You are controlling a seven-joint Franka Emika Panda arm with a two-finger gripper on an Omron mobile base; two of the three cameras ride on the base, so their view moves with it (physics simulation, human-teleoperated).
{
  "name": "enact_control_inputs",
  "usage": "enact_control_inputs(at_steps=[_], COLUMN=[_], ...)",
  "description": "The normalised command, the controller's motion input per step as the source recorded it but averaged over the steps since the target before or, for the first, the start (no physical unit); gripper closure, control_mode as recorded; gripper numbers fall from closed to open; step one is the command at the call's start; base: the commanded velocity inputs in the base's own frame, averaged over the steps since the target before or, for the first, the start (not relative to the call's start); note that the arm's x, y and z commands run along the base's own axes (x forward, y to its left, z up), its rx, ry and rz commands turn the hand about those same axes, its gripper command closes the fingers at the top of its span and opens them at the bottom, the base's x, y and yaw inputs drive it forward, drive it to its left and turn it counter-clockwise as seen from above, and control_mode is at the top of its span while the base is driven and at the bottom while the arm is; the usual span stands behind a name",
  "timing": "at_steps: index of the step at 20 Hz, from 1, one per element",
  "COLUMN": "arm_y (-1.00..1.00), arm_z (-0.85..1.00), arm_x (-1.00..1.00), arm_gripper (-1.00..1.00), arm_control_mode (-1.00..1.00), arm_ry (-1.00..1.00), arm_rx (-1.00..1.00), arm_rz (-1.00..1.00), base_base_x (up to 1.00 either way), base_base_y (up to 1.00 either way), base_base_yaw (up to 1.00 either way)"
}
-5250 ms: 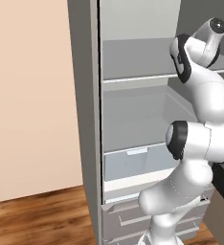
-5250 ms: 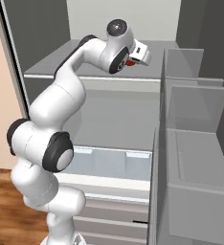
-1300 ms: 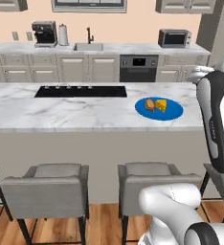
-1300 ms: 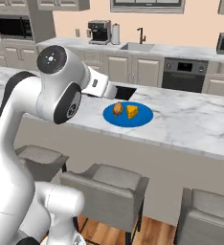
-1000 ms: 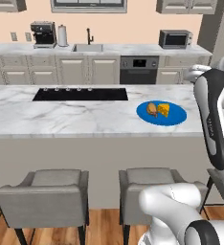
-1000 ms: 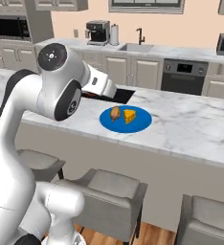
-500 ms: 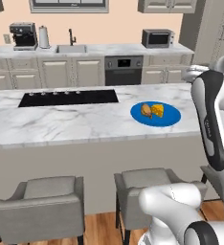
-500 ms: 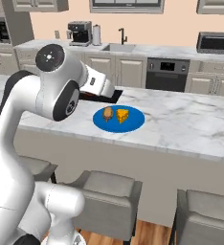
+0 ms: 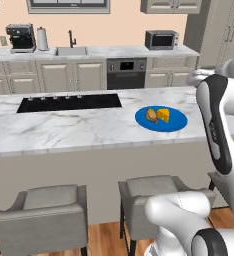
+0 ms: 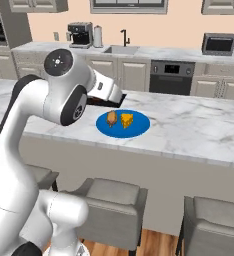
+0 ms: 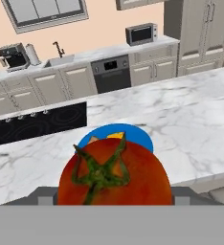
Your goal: Take the cheese, chicken drumstick, and tomato from the fridge and place them on the plate on the dining counter to create an appetizer plate.
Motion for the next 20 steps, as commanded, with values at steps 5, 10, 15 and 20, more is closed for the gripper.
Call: enact_control_inputs(at_steps=[5,10,15,20], arm_y=[-0.04,-0.13,-0.35,-0.43], arm_z=[-0.47,-0.48,-0.39,-0.43], arm_x=[0.59,0.48,0.5,0.46], arm_gripper=[1.0,1.0,1.0,1.0], arm_control_mode=[-1.0,-1.0,-1.0,-1.0], arm_ry=[0.07,0.16,0.14,0.12], arm_rx=[0.0,0.0,0.02,0.04], arm_rz=[0.0,0.0,0.0,0.0], base_base_x=[0.0,0.0,0.0,0.0], base_base_y=[0.0,0.0,0.0,0.0], base_base_yaw=[0.0,0.0,0.0,0.0])
